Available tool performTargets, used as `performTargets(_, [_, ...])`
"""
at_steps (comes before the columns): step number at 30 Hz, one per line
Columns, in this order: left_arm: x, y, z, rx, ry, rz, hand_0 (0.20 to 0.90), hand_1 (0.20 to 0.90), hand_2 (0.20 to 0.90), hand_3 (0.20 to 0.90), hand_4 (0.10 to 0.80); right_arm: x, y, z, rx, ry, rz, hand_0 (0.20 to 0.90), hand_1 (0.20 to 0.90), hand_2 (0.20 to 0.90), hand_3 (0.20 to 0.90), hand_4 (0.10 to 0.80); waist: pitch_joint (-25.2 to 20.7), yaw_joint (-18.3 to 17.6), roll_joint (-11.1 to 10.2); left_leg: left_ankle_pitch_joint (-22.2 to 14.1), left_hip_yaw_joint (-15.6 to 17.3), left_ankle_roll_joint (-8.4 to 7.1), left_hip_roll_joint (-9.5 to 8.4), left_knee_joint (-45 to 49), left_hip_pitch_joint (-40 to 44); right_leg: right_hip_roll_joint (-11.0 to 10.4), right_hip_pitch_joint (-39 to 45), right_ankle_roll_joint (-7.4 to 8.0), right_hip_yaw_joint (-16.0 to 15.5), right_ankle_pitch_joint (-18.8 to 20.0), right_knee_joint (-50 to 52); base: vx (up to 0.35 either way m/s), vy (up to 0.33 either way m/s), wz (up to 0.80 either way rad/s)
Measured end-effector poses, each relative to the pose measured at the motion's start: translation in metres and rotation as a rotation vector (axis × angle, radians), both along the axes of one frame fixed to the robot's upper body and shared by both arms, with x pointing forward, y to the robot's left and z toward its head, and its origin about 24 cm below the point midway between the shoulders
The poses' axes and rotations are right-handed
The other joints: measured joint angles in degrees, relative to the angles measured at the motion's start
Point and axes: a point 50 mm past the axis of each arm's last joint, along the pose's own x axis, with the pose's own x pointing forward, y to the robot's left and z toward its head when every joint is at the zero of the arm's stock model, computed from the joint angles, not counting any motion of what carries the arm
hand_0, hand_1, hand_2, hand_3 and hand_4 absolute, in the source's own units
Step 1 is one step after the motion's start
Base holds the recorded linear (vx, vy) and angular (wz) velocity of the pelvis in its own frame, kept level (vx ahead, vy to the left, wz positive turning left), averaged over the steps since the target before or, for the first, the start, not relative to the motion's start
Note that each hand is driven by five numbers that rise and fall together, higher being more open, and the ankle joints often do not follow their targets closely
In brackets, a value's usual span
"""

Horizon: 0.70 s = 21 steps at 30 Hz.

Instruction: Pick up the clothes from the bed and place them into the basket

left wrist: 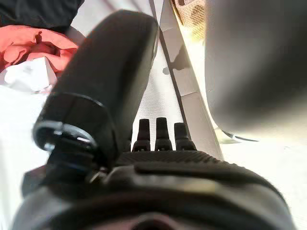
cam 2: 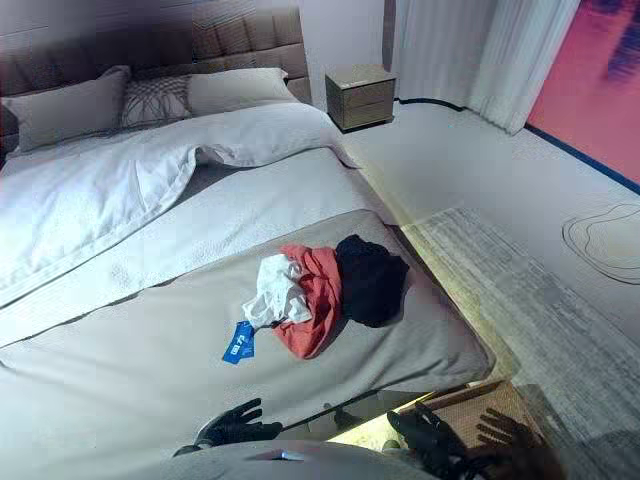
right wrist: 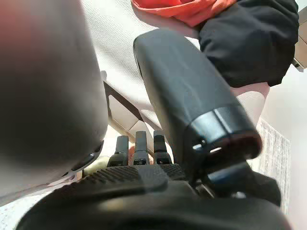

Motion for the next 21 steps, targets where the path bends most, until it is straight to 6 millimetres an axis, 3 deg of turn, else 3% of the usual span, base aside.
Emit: performTargets(21, [0.0013, 0.0004, 0.0005, 0.024, -0.012, -0.010, 0.900, 0.900, 0.900, 0.900, 0.800, -0.0013, -0.0006, -0.0007, 0.036, 0.030, -0.010, 0.900, 0.900, 0.900, 0.900, 0.800, 0.00, 0.07, 0.00, 0.00, -0.14, 0.00, -0.01, 0.01, 0.01, 0.00, 0.10, 0.00, -0.17, 0.00, 0.00, 0.000, 0.000, 0.00])
